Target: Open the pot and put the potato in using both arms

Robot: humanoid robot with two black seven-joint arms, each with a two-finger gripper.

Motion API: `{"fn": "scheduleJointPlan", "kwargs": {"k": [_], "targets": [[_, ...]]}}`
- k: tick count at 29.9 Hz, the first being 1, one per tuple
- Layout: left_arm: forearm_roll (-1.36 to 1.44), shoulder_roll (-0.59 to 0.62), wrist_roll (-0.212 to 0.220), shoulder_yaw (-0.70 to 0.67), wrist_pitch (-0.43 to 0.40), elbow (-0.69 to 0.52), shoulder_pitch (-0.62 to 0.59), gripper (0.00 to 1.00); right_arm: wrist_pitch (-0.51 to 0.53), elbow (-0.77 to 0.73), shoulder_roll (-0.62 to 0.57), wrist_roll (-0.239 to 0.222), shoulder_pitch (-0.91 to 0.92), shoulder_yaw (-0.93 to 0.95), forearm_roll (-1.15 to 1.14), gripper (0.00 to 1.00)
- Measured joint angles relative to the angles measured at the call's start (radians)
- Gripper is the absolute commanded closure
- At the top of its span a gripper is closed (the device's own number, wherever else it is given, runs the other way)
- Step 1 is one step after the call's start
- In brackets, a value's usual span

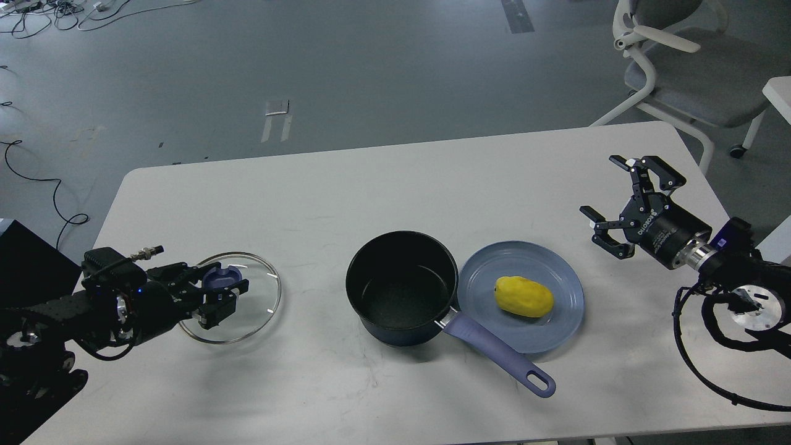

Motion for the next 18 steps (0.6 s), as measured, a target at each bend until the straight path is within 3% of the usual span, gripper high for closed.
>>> {"fn": "scheduleJointPlan", "kwargs": {"k": [5, 15, 18], "targets": [[0.000, -0.018, 0.000, 0.000, 0.012, 0.022, 0.011, 0.36, 0.000, 0.000, 0.000, 0.000, 0.000, 0.000, 0.000, 0.00], [0.000, -0.032, 0.000, 0.001, 0.022, 0.049, 0.017, 0.06, 0.000, 0.000, 0.000, 0.000, 0.000, 0.000, -0.001, 0.00], [0.000, -0.032, 0.000, 0.002, 0.022, 0.049, 0.017, 0.03, 0.000, 0.000, 0.000, 0.000, -0.002, 0.000, -0.001, 0.00]]}}
